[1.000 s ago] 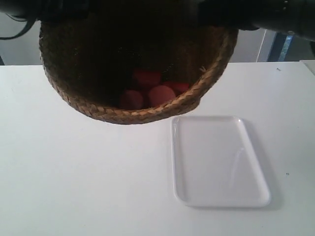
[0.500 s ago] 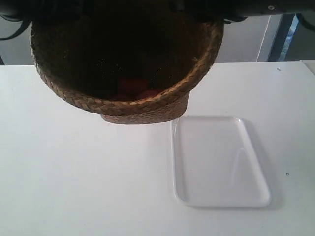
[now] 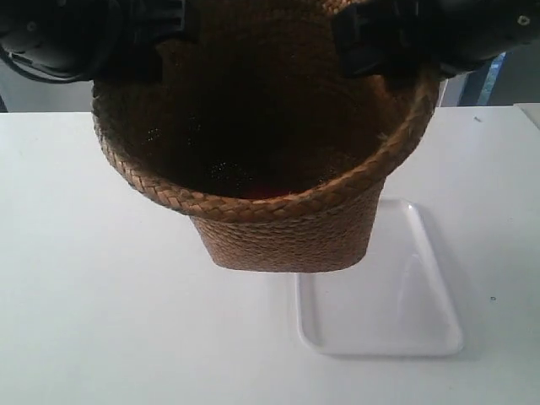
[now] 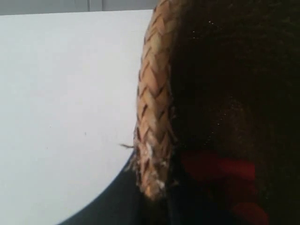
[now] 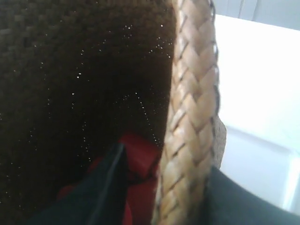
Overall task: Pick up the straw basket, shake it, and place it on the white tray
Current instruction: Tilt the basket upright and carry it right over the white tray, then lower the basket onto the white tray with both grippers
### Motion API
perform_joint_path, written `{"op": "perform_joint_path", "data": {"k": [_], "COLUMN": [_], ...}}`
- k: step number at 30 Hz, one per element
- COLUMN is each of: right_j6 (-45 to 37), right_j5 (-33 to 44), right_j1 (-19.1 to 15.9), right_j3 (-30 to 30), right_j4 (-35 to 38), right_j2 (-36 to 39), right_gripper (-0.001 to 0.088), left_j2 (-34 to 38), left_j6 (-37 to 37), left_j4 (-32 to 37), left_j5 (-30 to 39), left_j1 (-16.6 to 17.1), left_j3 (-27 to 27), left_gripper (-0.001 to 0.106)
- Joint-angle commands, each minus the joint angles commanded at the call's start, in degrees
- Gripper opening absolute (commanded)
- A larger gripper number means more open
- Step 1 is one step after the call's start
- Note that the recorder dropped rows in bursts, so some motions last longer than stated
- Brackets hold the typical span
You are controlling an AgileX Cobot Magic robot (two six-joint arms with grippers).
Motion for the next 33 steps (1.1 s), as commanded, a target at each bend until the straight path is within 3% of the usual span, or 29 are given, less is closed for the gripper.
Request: {"op": "perform_joint_path", "data": {"k": [4, 8, 11, 16, 22, 28, 33], "right_j6": [3.4, 8.7, 9.8, 6.8, -0.7, -8.5, -11.8], "right_j5": [4.4, 0.7, 0.2, 1.7, 7.5, 8.0, 11.8], "right_j1": [0.0, 0.0, -1.7, -9.2, -15.1, -20.1, -22.1], "right_j3": [0.0, 0.0, 0.0, 0.0, -1.6, -1.6, -1.6], "right_j4": [-7.9, -16.6, -18.0, -6.9, -1.9, 6.1, 7.4], "right_j2": [-2.8, -1.8, 1.7, 7.0, 9.0, 10.8, 12.7], "right_gripper": [0.0000, 0.0000, 0.0000, 0.0000, 0.0000, 0.0000, 0.0000], "left_j2": [0.2, 4.6, 8.6, 14.3, 17.0, 18.4, 19.3], "left_j6": [4.5, 4.3, 4.1, 4.1, 4.3, 4.3, 4.0], "left_j4": [-5.2, -5.4, -6.7, -7.8, -10.8, -11.2, -11.8], "left_j5": [-0.3, 3.0, 4.9, 8.7, 8.9, 8.8, 9.2], "left_j1": [0.0, 0.0, 0.0, 0.0, 0.0, 0.0, 0.0], "left_j3": [-3.0, -6.6, -9.2, -15.0, -17.7, -19.3, -19.3], "left_gripper": [0.000, 0.000, 0.000, 0.000, 0.000, 0.000, 0.000]}}
